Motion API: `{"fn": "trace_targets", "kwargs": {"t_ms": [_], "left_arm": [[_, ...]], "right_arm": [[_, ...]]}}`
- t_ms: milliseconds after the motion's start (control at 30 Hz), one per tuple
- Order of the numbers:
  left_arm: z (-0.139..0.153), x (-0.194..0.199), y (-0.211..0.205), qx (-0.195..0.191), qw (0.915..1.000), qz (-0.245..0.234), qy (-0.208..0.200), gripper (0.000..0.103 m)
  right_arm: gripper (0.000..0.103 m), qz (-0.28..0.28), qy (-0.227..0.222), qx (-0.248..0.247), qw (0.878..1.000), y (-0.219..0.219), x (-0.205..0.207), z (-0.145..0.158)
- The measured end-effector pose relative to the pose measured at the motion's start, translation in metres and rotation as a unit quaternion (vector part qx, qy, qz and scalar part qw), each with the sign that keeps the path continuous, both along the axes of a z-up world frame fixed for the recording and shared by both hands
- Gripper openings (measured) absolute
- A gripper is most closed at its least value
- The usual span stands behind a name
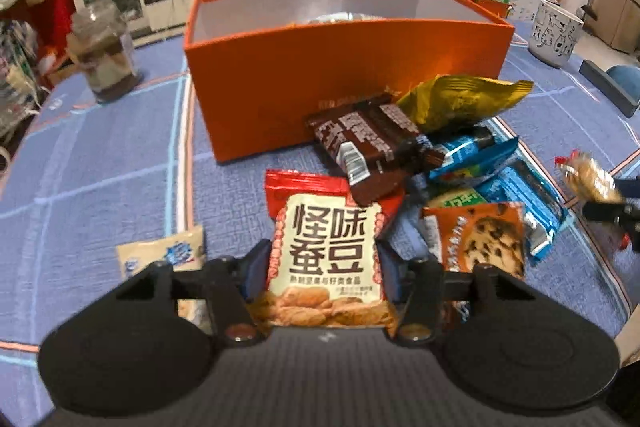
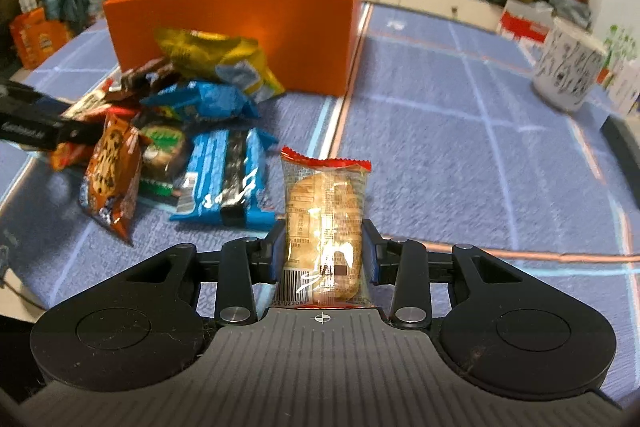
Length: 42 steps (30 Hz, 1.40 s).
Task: Organize snacks
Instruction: 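Lift both held bags up and carry them over the orange box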
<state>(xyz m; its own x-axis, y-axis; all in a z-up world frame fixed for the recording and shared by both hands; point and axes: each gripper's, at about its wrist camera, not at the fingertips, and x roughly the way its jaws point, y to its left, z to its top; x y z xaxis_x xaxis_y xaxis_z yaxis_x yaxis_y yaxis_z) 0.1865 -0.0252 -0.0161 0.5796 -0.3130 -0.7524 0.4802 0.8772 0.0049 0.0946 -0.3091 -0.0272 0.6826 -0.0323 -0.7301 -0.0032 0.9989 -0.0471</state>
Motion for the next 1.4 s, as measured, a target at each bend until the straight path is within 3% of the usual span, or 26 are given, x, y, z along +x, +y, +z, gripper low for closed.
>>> {"fn": "trace_targets", "kwargs": {"t_ms": [200,433,567,767,900,1133,1400], "left_arm": [[0.025,-0.011,0.008,-0.013,0.9989,0.032,-0.033,0.052],[0.048,-0.015,0.005,-0.033,0.9938,0.075,-0.075,0.052],[0.057,-0.02,0.001,-0.023,0.9924,0.071,-0.098,0.052],[0.067,-0.023,0.01,-0.037,0.9887,0.086,-0.117,0.052],[0.072,-0.025,0.01,-0.014,0.984,0.099,-0.148,0.052],[0.063,-0.014,0.012,0.005,0.9842,0.129,-0.121,0.052],[0.065,-0.007,-0.001,0.014,0.9789,0.158,-0.129,0.052]], "right_arm": [[0.02,-0.002,-0.038,-0.043,0.998,0.005,-0.006,0.012],[0.02,-0.01,-0.057,-0.022,0.998,0.003,-0.005,0.026],[0.02,-0.011,-0.054,-0.012,0.998,0.003,-0.003,0.025],[0.02,-0.011,-0.056,-0.006,0.998,0.006,0.0,0.027],[0.02,-0.008,-0.061,-0.008,0.998,0.009,0.001,0.028],[0.02,-0.004,-0.06,-0.008,0.998,0.012,0.003,0.029],[0.02,-0.012,-0.088,0.015,0.996,0.026,0.011,0.05]]}}
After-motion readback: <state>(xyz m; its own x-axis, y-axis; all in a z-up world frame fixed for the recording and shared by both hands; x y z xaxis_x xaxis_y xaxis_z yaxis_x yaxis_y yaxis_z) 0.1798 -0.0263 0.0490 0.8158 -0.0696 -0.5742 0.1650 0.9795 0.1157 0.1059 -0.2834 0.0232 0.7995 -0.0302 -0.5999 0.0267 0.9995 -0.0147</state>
